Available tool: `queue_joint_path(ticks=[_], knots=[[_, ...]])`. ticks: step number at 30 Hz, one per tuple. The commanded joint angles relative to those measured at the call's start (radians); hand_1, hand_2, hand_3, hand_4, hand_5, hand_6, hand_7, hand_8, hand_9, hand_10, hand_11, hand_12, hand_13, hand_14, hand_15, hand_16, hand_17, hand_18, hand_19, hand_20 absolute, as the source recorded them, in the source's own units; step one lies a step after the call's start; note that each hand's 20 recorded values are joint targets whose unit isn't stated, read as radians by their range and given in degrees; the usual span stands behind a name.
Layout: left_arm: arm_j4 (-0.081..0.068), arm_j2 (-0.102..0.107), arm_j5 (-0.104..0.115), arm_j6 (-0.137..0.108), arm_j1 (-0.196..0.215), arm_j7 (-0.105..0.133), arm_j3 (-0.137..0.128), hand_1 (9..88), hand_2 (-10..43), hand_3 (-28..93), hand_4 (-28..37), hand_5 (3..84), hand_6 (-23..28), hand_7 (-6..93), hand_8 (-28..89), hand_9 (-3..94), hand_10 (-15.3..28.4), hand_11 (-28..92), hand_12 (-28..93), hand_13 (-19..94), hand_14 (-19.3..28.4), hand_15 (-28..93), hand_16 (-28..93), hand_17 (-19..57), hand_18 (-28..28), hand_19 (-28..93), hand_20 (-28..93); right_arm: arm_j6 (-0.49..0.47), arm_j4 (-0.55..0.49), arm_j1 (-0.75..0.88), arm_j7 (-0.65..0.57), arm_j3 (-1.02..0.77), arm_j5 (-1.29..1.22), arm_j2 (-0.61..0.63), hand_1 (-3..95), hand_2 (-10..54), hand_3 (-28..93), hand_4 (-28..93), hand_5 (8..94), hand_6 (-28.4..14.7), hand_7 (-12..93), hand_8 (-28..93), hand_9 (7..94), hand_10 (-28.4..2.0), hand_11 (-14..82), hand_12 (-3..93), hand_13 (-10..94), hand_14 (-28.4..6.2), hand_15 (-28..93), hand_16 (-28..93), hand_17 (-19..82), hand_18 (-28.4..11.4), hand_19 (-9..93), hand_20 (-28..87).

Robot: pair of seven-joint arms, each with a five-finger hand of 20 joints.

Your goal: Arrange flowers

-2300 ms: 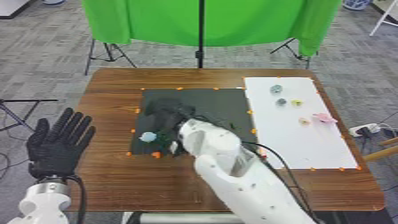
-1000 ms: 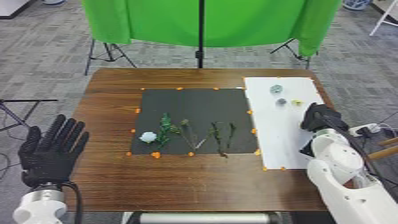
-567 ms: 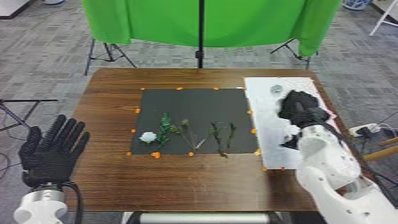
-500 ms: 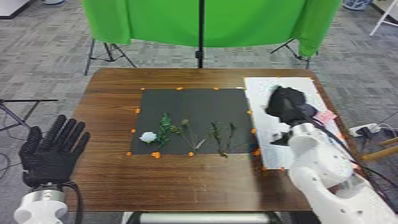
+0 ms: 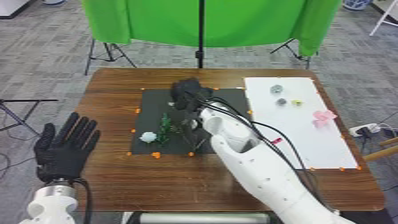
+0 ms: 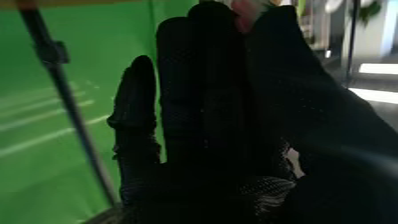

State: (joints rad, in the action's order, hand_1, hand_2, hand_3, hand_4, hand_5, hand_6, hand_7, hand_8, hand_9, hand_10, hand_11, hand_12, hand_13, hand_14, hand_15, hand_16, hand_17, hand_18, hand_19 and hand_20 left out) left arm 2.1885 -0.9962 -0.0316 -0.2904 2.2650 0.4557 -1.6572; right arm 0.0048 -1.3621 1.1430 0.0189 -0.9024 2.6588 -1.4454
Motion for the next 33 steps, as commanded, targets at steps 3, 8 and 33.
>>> queue_joint_path(ticks=[3, 8, 33], knots=[[-0.004, 0.02, 0.002, -0.004, -0.016, -0.025, 0.001, 23.5, 12.7, 74, -28.3, 43.3, 10.2, 6.2, -8, 36.3, 15.9, 14, 11, 29, 14.3, 18, -1, -5.7, 12.8, 28, 13, -0.066, 0.082, 0.03, -0.131, -0.049, 0.111, -0.13, 58.9, -9.5, 65, -28, 75.3, 1.1, 33, -4, 82.5, -9.0, 7.6, 35.2, 62, -7.1, 46, 39, 27, -18.4, 76, 44], [-0.009, 0.026, -0.001, -0.005, -0.028, -0.037, 0.0, 23.5, 12.7, 74, -28.3, 43.2, 10.1, 6.2, -8, 36.4, 15.6, 14, 11, 29, 14.0, 17, -1, -5.6, 12.8, 28, 13, -0.106, 0.107, 0.043, -0.145, -0.077, 0.163, -0.152, 57.9, -9.5, 66, -28, 74.3, 1.6, 33, -5, 81.6, -9.2, 7.4, 34.6, 62, -7.2, 46, 38, 27, -18.6, 76, 44], [-0.018, 0.01, 0.006, -0.003, -0.03, -0.033, 0.005, 23.1, 12.7, 74, -28.3, 42.7, 8.8, 7.3, -9, 37.1, 13.5, 15, 10, 31, 12.2, 17, -1, -4.9, 12.5, 28, 13, -0.096, -0.029, -0.033, -0.196, 0.05, -0.032, -0.027, 49.9, -9.5, 76, -28, 63.0, -1.1, 13, -12, 66.7, -12.7, 14.0, 15.0, 58, -9.4, 48, 31, 24, -19.7, 75, 43]])
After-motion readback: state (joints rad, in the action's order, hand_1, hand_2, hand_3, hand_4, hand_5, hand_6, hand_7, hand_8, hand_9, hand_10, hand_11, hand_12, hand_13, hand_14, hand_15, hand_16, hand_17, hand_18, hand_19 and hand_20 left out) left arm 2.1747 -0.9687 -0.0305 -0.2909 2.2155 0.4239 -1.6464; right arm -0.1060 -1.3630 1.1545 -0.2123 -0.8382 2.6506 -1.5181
